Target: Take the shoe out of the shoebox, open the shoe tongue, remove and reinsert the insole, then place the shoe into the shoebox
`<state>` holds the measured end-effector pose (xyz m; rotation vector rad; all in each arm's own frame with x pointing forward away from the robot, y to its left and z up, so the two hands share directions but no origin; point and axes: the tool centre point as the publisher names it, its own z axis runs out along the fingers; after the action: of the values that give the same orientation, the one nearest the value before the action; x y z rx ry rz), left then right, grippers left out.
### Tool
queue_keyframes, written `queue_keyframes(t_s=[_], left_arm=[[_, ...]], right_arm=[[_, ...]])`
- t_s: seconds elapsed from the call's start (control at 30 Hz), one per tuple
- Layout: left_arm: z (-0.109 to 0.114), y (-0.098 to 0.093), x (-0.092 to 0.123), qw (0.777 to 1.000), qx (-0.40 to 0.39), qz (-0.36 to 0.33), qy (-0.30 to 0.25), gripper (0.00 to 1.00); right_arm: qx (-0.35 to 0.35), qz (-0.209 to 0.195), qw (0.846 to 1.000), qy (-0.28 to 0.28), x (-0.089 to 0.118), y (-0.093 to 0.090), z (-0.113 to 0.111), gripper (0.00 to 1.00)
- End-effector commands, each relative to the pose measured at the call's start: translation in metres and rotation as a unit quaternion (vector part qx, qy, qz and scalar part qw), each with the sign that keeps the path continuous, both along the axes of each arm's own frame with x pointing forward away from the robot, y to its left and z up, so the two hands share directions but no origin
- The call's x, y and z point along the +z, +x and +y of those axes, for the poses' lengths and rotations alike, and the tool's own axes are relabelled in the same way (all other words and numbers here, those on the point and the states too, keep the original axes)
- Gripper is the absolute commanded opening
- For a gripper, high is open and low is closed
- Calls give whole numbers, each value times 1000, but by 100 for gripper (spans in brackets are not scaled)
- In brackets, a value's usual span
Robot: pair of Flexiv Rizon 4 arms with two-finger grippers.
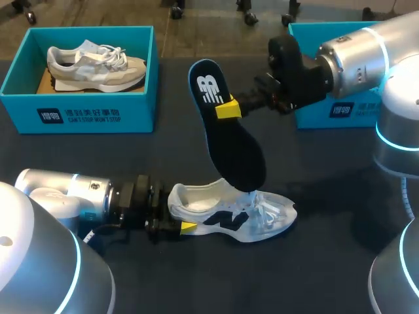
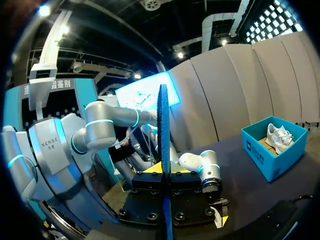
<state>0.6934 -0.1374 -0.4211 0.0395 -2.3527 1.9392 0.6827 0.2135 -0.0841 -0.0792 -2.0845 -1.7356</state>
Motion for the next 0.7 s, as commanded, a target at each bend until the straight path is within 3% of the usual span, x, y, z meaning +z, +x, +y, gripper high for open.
queue_keyframes(t_s=[0.03, 0.3, 0.43, 0.5, 0.7], left_arm=[[-2, 2, -6, 1000, 1, 0, 0, 0], [-2, 2, -6, 1000, 1, 0, 0, 0], [-2, 2, -6, 1000, 1, 0, 0, 0], [-2, 2, -6, 1000, 1, 0, 0, 0], [-2, 2, -6, 1000, 1, 0, 0, 0]], right_arm=[[-1, 0, 1000, 0, -1, -1, 1, 0], [-67, -15, 997, 18, 40, -28, -31, 0], [-102, 17, 995, 12, 55, -37, -41, 0], [-163, 52, 985, -34, 62, -39, -54, 0], [-163, 52, 985, -34, 62, -39, -54, 0]])
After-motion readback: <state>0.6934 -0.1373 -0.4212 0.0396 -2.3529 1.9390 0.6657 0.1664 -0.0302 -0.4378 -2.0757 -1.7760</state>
